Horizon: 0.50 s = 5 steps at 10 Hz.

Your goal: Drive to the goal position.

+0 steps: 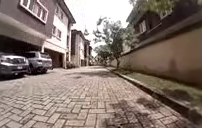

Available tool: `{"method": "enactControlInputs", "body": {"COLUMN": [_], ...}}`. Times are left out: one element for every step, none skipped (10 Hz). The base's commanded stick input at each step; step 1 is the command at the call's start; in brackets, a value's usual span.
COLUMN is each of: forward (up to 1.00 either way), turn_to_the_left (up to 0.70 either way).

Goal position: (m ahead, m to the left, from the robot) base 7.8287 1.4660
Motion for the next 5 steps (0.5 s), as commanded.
{"method": "enactControlInputs", "body": {"forward": [0.50, 0.50, 0.50, 0.50, 0.50], "turn_to_the_left": [0.00, 0.00, 0.00, 0.00, 0.00]}}
